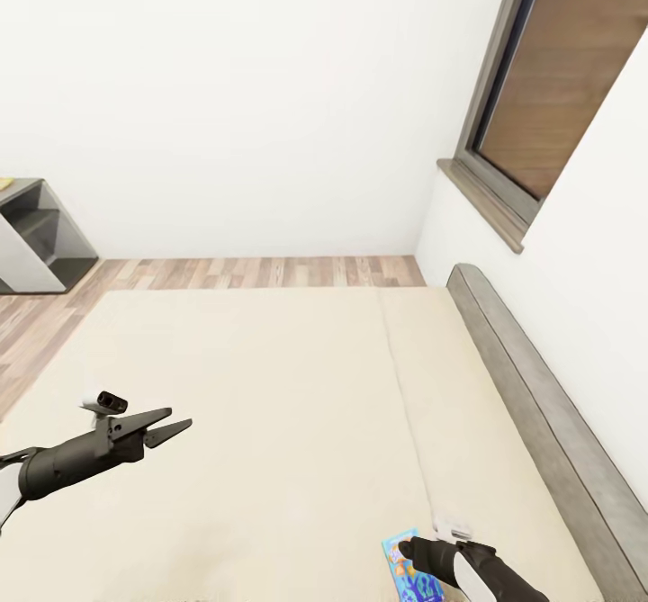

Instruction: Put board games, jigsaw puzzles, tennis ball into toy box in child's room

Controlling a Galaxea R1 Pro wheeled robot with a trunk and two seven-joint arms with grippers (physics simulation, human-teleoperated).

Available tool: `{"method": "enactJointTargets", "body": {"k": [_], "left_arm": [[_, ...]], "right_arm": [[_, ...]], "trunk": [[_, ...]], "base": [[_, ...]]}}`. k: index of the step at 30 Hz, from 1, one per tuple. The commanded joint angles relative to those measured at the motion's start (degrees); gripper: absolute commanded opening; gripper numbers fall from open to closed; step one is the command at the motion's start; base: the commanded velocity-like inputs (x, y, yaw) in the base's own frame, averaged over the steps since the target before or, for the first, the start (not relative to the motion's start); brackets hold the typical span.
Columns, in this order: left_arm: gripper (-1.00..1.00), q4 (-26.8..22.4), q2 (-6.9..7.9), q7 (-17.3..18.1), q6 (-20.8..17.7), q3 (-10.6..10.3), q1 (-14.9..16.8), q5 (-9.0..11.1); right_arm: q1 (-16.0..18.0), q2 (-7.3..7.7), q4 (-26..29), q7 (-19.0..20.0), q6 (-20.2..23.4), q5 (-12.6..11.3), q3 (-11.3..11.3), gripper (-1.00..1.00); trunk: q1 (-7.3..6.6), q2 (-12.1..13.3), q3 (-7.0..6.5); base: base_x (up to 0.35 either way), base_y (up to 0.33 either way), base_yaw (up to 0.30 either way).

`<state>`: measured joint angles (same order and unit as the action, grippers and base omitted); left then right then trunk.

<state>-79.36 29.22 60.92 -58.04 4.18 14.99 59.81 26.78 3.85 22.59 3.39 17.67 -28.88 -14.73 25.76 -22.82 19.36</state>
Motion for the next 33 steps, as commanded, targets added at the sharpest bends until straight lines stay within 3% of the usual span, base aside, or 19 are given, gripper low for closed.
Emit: {"method": "enactJointTargets", "body": {"k": [1,20,33], "left_arm": [[1.0,0.0,0.0,0.09,-0.25,-0.01,0.04,0.04],[1.0,0.0,-0.04,-0.3,-0.23,-0.23,0.04,0.04],[1.0,0.0,-0.04,-0.45,-0.23,-0.23,0.04,0.04]], "right_arm": [[0.03,0.06,0.09,0.04,0.25,-0.11,-0.21,1.0],[0.04,0.11,0.09,0.11,0.18,0.05,-0.21,1.0],[0.03,0.14,0.09,0.06,0.21,0.0,-0.16,1.0]], "trunk": [[0.03,-0.11,0.19],[0.03,-0.11,1.95],[0.03,-0.11,2.18]], "base": [[0.0,0.0,0.0],[0.0,0.0,0.0],[0.0,0.0,0.0]]}}
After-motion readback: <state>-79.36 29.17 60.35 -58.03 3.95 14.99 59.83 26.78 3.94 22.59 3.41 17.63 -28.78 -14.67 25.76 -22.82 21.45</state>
